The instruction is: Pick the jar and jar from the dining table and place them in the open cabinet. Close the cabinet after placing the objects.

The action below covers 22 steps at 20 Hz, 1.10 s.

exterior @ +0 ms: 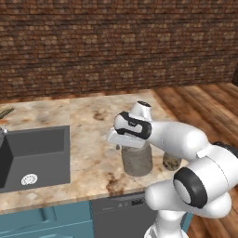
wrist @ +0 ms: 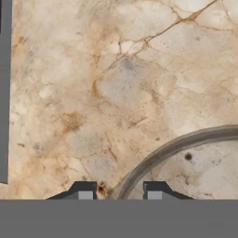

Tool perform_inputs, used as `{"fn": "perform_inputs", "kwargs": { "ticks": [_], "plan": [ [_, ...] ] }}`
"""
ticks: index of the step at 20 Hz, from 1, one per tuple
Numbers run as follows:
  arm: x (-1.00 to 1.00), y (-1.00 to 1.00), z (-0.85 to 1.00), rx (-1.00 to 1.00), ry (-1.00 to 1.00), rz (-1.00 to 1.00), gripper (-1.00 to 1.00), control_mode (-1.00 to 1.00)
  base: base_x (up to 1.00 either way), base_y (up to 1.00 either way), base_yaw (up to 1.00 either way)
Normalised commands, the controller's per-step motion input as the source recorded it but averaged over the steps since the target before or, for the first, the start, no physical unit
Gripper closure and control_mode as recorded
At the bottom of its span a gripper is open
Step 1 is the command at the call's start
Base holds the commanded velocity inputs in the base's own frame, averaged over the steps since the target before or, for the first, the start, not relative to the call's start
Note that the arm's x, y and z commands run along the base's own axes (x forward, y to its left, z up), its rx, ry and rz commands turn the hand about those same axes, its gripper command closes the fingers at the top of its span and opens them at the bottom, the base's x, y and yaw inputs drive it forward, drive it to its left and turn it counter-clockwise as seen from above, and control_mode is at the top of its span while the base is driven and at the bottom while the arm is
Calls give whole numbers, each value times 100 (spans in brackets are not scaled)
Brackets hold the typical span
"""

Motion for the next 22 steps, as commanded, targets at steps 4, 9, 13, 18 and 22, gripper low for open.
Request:
{"fn": "perform_inputs", "kwargs": {
  "ticks": [4, 9, 13, 18, 22],
  "plan": [
    [0, 2, 0, 0, 0, 0, 100, -100, 0, 0, 0],
    [-7, 0, 0, 0, 0, 0, 100, -100, 0, 0, 0],
    [-20, 5, 16, -5, -7, 0, 100, -100, 0, 0, 0],
    [-25, 14, 50, -13, -3, -2, 100, -100, 0, 0, 0],
    [-24, 7, 59, -16, -2, -6, 100, -100, 0, 0, 0]
  ]
}}
